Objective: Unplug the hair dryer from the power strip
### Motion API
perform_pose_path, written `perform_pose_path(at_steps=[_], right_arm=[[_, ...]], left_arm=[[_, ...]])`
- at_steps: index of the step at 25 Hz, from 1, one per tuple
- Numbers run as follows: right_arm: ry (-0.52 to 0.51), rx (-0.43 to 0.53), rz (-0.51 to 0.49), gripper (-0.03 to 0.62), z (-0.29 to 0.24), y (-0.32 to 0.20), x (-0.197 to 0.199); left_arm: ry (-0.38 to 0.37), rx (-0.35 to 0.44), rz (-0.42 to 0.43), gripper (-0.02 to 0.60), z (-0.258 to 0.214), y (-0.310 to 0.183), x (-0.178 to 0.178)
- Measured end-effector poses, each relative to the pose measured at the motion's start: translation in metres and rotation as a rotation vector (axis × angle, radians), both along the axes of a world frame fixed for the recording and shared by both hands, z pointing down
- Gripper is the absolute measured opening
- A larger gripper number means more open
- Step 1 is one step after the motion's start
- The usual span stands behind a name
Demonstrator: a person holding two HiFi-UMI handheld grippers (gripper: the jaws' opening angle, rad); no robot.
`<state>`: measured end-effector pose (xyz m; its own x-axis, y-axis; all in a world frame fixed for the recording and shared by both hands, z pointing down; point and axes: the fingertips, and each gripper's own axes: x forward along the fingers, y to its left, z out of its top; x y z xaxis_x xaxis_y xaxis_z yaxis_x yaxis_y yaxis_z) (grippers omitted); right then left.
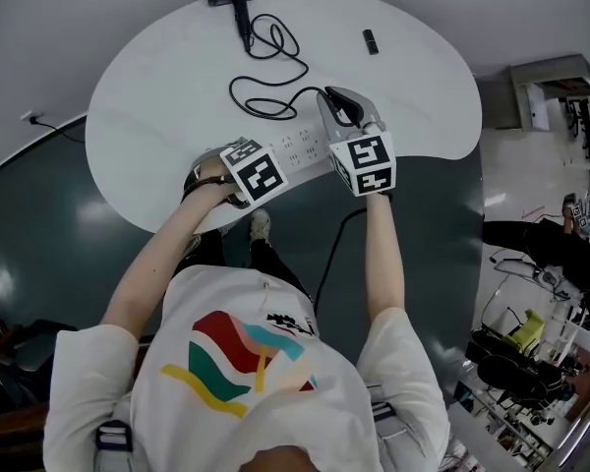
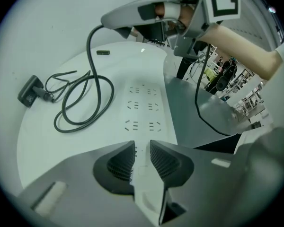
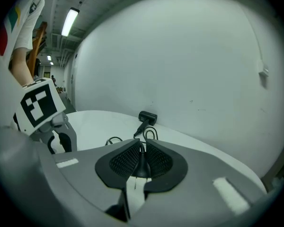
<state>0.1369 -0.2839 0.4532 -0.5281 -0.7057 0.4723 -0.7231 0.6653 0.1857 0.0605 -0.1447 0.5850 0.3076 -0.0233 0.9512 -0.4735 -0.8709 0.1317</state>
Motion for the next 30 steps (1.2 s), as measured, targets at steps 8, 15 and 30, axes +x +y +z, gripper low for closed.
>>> perform_pose_path(at_steps=[8,15,30], right_arm=[[0.043,-0.096,0.07,0.057,0.049,-0.008,0.04],[-0.03,-0.232,0.171,0.057,0.096,0.003,0.064],[-0.074,-0.295,0.249,0.055,0.118,0.013,0.073]], left_arm=[[-0.005,-0.005,-0.009,0.095,0.001,-0.003,-0.002],[-0.019,-0.003,-0.009,0.095,0.001,-0.002,-0.003],[-0.039,0.012,-0.011,0.097,0.002,-0.002,-0.002]])
